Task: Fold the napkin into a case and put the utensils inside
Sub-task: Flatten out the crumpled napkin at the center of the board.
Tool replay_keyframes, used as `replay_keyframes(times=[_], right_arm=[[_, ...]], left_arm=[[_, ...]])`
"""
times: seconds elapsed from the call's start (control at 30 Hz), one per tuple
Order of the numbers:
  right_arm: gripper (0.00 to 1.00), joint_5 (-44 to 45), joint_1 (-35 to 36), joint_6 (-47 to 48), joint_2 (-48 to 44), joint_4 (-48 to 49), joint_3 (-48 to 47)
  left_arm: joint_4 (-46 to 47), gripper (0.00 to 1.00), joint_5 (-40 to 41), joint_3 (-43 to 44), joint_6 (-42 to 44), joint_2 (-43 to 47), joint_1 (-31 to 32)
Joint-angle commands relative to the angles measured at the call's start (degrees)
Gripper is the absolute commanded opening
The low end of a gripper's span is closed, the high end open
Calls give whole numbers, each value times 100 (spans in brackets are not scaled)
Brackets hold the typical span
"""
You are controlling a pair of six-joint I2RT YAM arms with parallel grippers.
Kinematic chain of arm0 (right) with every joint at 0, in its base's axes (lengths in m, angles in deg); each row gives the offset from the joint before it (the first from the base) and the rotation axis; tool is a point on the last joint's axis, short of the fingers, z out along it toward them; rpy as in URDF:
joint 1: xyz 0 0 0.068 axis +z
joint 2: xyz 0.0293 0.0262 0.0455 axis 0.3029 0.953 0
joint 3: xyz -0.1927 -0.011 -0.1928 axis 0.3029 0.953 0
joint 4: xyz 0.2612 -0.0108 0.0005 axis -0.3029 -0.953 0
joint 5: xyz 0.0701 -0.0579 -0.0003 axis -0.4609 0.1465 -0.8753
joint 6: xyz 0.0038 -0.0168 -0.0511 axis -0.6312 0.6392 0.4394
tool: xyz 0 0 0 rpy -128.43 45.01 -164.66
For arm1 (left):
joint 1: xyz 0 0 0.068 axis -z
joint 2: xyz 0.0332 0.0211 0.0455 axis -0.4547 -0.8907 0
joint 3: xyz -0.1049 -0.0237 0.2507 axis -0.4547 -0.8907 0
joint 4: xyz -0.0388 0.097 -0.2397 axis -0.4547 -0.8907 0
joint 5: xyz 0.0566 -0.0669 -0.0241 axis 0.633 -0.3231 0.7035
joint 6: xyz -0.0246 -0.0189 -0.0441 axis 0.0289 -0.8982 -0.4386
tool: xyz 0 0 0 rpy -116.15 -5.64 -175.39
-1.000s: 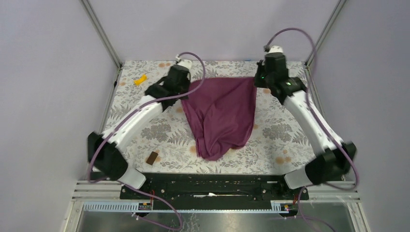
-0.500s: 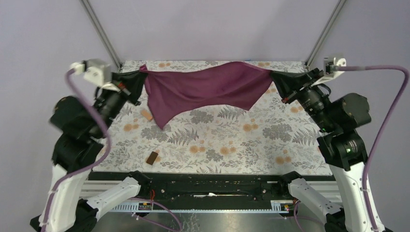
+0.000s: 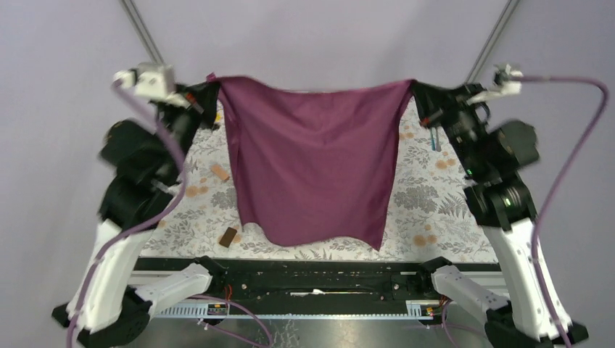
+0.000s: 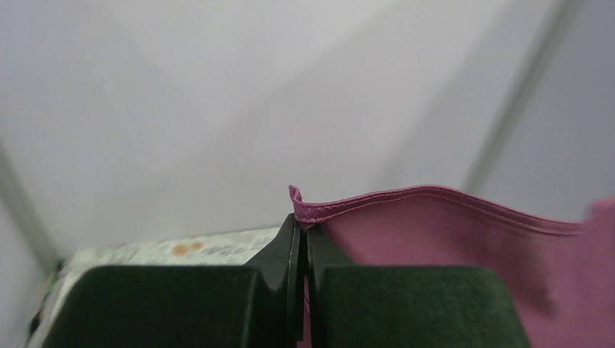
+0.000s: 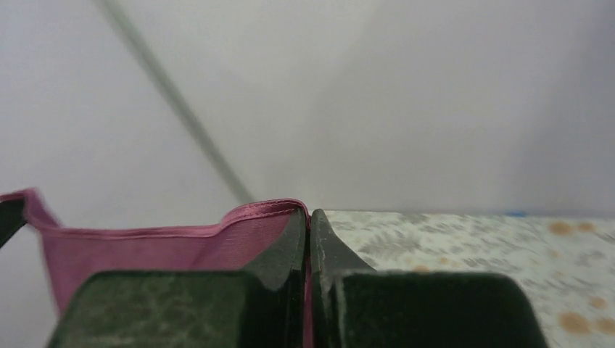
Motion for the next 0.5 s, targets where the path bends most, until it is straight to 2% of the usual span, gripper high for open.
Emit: replay_keyframes(times=[0.0, 0.17, 0.27, 0.4, 0.43, 0.47], right_arm=[[0, 1784, -27, 360, 1554, -435, -280], [0, 1963, -379, 642, 3061, 31, -319], [0, 1583, -813, 537, 4098, 274, -400], [0, 1320, -956, 1088, 5730, 664, -1111], [0, 1448, -951, 1244, 6180, 551, -1509], [5, 1663, -951, 1389, 6603, 310, -1895]], left_arm=[[319, 0, 2386, -103, 98, -1280, -86], [672, 0, 1599, -312, -219, -2831, -921], [996, 2, 1377, -499, -287, -3835, -1278], [692, 0, 1746, 208, 24, -5523, -1437], [539, 4, 2067, 677, 126, -5964, -1433], [386, 10, 2376, 1019, 173, -6340, -1439]])
